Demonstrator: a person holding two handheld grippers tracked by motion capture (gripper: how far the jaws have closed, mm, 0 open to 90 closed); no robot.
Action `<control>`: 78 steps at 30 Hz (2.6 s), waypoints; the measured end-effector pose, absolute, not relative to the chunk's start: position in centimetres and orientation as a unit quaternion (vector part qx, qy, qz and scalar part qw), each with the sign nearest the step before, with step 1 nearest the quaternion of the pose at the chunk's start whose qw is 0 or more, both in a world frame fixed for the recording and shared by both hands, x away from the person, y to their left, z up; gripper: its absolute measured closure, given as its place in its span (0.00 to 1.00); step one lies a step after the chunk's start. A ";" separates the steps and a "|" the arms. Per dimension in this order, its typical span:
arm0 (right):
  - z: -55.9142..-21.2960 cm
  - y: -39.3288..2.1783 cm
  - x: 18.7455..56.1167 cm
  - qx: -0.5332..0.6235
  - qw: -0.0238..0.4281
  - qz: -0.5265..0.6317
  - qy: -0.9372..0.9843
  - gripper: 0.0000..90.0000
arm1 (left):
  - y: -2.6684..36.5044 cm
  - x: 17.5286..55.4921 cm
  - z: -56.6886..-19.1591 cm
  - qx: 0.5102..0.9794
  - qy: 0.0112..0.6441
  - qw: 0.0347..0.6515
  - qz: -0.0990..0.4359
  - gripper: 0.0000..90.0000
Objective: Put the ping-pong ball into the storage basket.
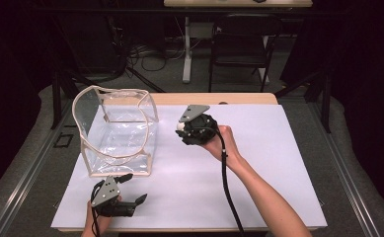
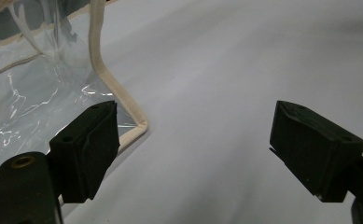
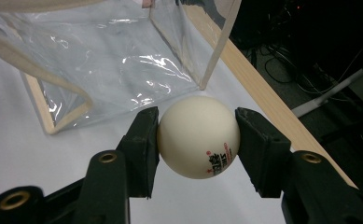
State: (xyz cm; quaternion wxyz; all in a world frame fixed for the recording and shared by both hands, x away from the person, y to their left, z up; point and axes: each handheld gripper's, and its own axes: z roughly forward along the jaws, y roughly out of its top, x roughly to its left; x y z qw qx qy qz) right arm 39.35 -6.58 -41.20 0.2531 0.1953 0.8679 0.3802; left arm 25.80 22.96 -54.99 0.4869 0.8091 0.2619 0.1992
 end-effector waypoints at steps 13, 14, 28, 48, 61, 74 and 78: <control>-40.6 -5.8 39.6 0.188 0.256 0.377 0.870 0.56 | 22.9 25.8 -55.1 0.809 0.262 0.487 0.198 0.18; -40.3 -5.6 39.7 0.185 0.256 0.378 0.870 0.56 | 22.9 25.8 -55.1 0.809 0.262 0.487 0.198 0.18; -39.0 -4.6 40.3 0.176 0.263 0.383 0.868 0.56 | 22.9 26.0 -55.1 0.809 0.264 0.487 0.197 0.18; -37.2 -3.0 40.5 0.172 0.265 0.383 0.868 0.56 | 22.8 25.9 -55.1 0.810 0.261 0.486 0.198 0.18; -35.7 -1.6 40.8 0.166 0.269 0.385 0.867 0.57 | 22.9 25.8 -55.1 0.810 0.261 0.487 0.198 0.18; -35.3 -0.8 41.6 0.167 0.268 0.386 0.867 0.57 | 22.9 25.7 -55.0 0.810 0.259 0.486 0.200 0.18; -35.2 -0.5 41.8 0.169 0.266 0.386 0.867 0.57 | 22.9 25.7 -55.0 0.810 0.260 0.486 0.202 0.18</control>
